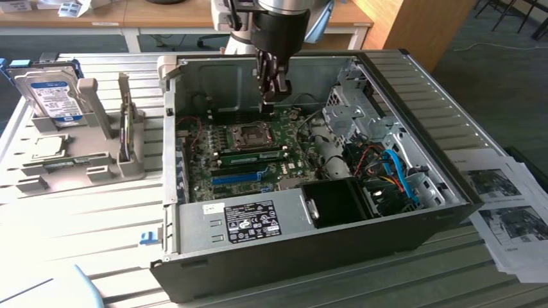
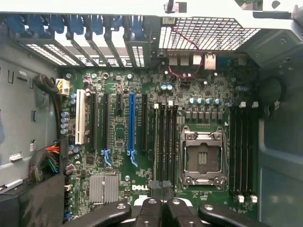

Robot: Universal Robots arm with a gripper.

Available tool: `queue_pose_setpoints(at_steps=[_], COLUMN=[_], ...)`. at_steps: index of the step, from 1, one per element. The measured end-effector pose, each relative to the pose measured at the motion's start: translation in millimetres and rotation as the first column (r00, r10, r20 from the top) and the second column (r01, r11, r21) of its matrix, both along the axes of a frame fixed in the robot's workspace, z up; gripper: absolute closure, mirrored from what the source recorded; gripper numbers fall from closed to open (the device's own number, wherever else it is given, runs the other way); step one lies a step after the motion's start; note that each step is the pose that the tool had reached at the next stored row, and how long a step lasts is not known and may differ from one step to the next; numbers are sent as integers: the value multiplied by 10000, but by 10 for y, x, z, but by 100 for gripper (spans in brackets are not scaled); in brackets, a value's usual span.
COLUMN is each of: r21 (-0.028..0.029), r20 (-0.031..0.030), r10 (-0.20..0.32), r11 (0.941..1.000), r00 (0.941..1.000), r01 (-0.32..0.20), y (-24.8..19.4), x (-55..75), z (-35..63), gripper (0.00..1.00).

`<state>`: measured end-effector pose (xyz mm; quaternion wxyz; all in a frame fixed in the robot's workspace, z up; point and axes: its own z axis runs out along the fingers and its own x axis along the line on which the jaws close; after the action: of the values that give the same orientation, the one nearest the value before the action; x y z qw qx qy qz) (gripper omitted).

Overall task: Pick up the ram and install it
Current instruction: 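Press down the ram until it locks into place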

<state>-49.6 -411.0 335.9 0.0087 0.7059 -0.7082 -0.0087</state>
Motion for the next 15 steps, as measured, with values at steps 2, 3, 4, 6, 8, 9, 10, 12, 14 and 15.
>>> queue_pose_setpoints(at_steps=[2,3,4,6,8,9,10,12,14,15], r21=[2,2,2,1,2,0,-1,1,2,1], r20=[51,55,55,56,55,55,54,55,56,56], r10=[10,10,11,10,9,10,9,9,9,9], r11=[10000,10000,10000,10000,10000,10000,10000,10000,10000,10000], r00=[10000,10000,10000,10000,10000,10000,10000,10000,10000,10000], r01=[-10,-11,-11,-10,-9,-10,-9,-9,-9,-9], y=[0,0,0,0,0,-1,-1,0,0,0], x=[-2,-1,-1,-2,-2,-2,-3,-2,-2,-2], z=[-1,-1,-1,0,0,3,8,17,23,26], gripper=[91,91,91,91,91,91,91,91,91,91])
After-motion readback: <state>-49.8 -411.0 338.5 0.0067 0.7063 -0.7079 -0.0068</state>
